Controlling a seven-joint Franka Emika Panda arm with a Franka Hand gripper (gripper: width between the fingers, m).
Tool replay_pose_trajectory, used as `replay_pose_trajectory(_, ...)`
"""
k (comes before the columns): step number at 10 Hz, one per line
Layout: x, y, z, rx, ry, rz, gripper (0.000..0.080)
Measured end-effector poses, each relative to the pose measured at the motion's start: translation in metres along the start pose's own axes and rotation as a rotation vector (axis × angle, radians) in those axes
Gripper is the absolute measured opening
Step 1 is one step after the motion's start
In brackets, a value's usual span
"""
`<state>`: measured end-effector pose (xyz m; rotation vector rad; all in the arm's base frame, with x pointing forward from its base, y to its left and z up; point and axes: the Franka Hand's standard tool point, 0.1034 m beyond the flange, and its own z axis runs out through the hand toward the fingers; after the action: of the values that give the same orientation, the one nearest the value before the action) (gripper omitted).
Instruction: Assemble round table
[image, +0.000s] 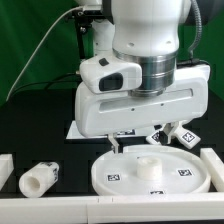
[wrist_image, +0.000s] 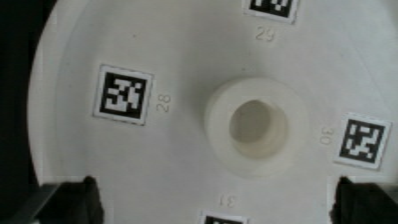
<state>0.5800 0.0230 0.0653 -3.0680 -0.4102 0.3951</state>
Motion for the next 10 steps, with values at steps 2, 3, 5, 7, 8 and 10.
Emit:
replay_pose_trajectory(2,-0.004,0.003,0.0,0.031,-0.152,0.021,0.0649)
replay_pose_trajectory(3,-0.005,0.028,-0.001,0.037,-0.258,0.088,0.0649)
replay_pose_trajectory(5,0.005,0.07,0.01,0.027,-0.385,0.166,0.0649)
replay_pose_trajectory(7,-0.007,0.073,0.015,0.053,-0.549,0.177,0.0649)
replay_pose_trajectory(8,0.007,0.075,0.015,0.036,-0.497,0.171,0.0649)
replay_pose_trajectory(10,0.003,0.077,0.01,0.034,-0.469,0.183,0.0649)
